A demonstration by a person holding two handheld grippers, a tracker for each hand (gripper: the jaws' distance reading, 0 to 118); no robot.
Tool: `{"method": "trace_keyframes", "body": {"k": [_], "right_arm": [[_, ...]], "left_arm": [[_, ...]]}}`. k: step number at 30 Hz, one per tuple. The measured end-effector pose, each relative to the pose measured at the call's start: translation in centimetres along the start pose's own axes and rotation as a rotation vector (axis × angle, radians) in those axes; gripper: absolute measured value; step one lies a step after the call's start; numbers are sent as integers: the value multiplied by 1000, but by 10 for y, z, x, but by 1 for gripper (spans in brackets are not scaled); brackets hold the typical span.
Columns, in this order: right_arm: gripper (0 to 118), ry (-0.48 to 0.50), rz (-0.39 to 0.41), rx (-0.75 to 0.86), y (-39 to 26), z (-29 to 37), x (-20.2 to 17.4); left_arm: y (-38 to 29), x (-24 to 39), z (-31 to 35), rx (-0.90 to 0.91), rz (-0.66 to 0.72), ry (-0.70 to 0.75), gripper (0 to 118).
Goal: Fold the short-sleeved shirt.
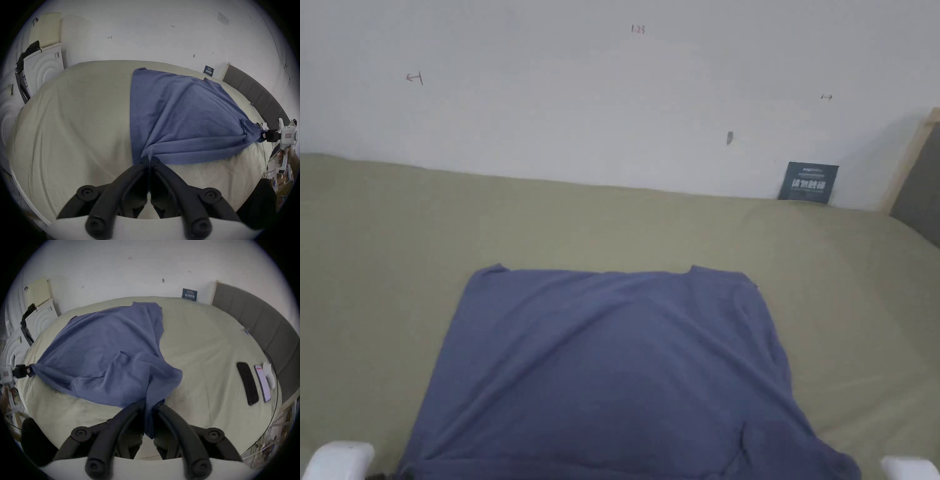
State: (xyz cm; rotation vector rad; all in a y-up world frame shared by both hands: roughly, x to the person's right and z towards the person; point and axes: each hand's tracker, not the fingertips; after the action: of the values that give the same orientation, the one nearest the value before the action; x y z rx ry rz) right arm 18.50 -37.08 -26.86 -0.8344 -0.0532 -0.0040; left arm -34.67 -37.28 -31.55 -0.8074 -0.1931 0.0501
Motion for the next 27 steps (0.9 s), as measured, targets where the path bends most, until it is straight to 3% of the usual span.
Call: {"method": "trace_keyframes", "body": {"k": [11, 19, 27], "right_arm": [[11, 40, -36, 72, 65, 9, 2], [11, 63, -27, 0, 144, -53, 8], [11, 32, -29, -91, 179, -114, 6]], "left_arm": [[51, -12, 6, 57, -6, -3, 2], [129, -27, -46, -73, -4, 4, 2], [158, -34, -106, -153, -14, 30, 2]]}}
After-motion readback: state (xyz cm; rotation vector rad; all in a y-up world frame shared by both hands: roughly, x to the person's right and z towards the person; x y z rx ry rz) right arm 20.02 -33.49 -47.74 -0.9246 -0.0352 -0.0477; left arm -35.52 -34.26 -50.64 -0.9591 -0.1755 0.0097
